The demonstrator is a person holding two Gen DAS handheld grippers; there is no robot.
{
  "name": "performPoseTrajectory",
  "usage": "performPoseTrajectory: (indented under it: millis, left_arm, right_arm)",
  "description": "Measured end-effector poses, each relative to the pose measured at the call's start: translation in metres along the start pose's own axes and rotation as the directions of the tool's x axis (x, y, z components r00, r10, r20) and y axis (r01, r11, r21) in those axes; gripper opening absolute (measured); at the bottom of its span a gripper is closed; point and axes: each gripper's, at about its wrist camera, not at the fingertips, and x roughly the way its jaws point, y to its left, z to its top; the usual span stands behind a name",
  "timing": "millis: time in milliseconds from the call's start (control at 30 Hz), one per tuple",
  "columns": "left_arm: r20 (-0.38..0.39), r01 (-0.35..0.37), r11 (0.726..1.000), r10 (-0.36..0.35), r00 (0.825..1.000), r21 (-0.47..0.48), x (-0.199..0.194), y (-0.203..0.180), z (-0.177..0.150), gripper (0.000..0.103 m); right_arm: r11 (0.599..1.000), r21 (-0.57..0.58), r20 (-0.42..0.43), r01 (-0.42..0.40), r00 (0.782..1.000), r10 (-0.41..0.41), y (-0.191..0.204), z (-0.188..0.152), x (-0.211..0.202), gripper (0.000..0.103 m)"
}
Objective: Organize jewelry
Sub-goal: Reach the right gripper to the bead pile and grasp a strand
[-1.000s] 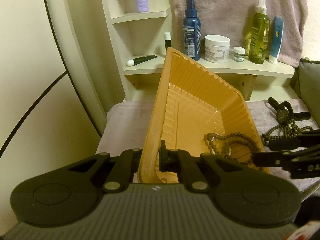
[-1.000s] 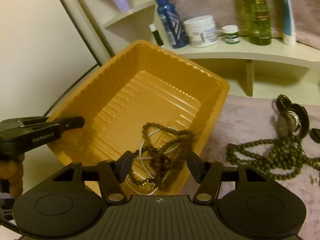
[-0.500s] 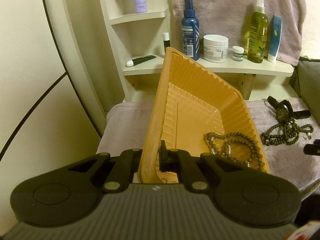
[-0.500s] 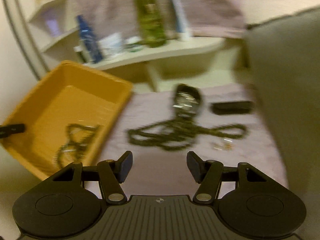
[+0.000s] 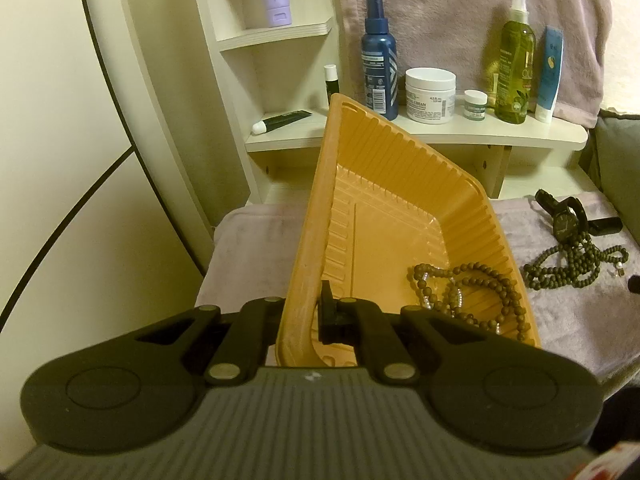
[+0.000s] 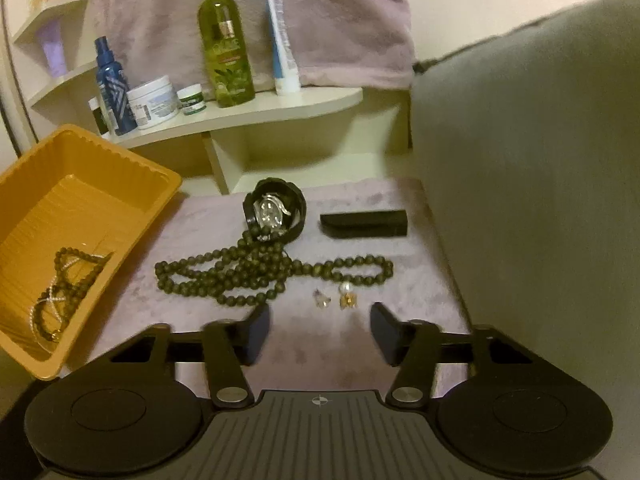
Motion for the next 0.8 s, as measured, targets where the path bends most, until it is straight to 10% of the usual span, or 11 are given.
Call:
performPoseTrajectory:
  millis: [800]
  left_arm:
    - [-0.01, -0.009, 1.0, 0.009, 1.0, 0.001, 0.002, 0.001, 0.001, 0.005]
  right_arm:
    - [0.992, -0.116, -0.028, 0.041, 0.999, -0.044, 0.011, 0.001, 0.048, 0.009]
